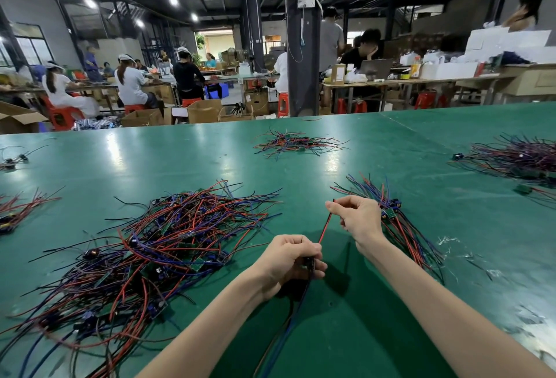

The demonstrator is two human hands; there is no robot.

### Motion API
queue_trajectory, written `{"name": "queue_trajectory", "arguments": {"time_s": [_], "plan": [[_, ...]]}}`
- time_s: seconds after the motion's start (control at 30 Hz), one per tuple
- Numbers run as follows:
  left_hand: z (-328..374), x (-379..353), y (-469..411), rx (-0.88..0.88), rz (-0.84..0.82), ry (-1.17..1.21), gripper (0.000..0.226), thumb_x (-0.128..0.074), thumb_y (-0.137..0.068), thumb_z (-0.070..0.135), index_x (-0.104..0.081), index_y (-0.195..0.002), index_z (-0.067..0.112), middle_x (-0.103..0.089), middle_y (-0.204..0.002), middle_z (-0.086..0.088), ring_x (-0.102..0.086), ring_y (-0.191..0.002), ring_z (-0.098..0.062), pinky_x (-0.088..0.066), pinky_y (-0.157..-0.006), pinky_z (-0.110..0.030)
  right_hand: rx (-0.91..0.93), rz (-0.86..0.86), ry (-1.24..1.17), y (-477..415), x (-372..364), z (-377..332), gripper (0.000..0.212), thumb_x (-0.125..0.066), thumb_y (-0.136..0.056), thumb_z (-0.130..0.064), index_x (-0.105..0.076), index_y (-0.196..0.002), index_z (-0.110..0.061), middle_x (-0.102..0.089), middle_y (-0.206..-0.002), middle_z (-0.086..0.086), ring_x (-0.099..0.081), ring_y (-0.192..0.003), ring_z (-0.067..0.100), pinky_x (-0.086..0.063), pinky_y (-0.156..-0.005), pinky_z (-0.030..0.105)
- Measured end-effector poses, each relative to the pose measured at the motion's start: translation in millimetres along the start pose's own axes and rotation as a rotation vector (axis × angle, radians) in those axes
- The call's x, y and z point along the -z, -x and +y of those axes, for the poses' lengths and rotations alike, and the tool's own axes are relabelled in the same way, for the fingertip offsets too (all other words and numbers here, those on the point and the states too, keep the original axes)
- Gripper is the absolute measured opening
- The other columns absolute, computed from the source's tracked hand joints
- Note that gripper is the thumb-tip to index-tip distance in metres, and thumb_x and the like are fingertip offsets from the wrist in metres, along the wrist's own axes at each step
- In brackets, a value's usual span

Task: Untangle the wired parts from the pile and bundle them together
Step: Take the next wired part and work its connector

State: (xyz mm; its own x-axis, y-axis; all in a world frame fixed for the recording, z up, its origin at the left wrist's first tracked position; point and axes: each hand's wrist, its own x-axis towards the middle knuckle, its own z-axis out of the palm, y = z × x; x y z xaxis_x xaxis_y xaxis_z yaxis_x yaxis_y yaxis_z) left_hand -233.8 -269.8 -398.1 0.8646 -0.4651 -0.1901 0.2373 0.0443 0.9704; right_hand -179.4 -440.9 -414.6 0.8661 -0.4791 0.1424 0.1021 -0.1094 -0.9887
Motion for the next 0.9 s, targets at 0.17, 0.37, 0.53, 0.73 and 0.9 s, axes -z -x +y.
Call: {"name": "queue_trajectory", "arguments": {"time_s": [0.17, 0.37, 0.53, 0.73, 0.9], "plan": [[1, 4, 7, -0.011, -0.098, -0.002, 0.036, -0.057, -0.088, -0.002, -0.057, -0.055, 0.010, -0.058, -0.058, -0.007, -0.064, -0.059, -0.017, -0.054, -0.054, -0.027, 0.000, 0.105, 0.013, -9, 7, 2, 0.020, -0.076, -0.078, -0.012, -0.063, -0.063, -0.015, -0.055, -0.050, -0.002, -0.043, -0.038, 0.010, -0.035, -0.036, 0.016], [4, 7, 5, -0.121, 0.063, 0.021, 0.032, -0.060, -0.089, 0.002, -0.058, -0.058, 0.009, -0.061, -0.060, -0.005, -0.062, -0.060, -0.014, -0.055, -0.053, -0.030, -0.120, 0.063, -0.202, -17, 32, 3, 0.017, -0.068, -0.085, -0.008, -0.058, -0.072, -0.008, -0.053, -0.061, 0.007, -0.041, -0.031, 0.005, -0.030, -0.032, 0.015], [-1, 13, 3, -0.102, 0.130, 0.059, 0.032, -0.060, -0.089, 0.003, -0.060, -0.057, 0.009, -0.061, -0.059, -0.006, -0.061, -0.056, -0.013, -0.055, -0.051, -0.031, -0.218, -0.279, -0.211, 19, 0, -17, 0.023, -0.061, -0.091, -0.023, -0.063, -0.080, -0.003, -0.057, -0.070, 0.004, -0.038, -0.033, 0.007, -0.024, -0.032, 0.014], [-3, 12, 3, -0.112, 0.142, -0.022, 0.023, -0.053, -0.090, -0.002, -0.062, -0.070, 0.005, -0.068, -0.072, -0.013, -0.064, -0.056, -0.019, -0.052, -0.055, -0.030, -0.236, -0.610, -0.153, 57, -23, -23, 0.021, -0.068, -0.084, -0.014, -0.057, -0.077, 0.002, -0.045, -0.046, 0.000, -0.031, -0.031, 0.003, -0.022, -0.029, 0.013], [-3, 10, 1, -0.101, 0.201, -0.007, 0.033, -0.057, -0.088, -0.001, -0.059, -0.057, 0.009, -0.060, -0.056, -0.008, -0.055, -0.046, -0.014, -0.053, -0.052, -0.028, -0.155, -0.542, -0.129, 52, -20, -19, 0.022, -0.070, -0.081, -0.013, -0.063, -0.075, 0.007, -0.049, -0.042, 0.001, -0.030, -0.028, 0.004, -0.019, -0.029, 0.014]]}}
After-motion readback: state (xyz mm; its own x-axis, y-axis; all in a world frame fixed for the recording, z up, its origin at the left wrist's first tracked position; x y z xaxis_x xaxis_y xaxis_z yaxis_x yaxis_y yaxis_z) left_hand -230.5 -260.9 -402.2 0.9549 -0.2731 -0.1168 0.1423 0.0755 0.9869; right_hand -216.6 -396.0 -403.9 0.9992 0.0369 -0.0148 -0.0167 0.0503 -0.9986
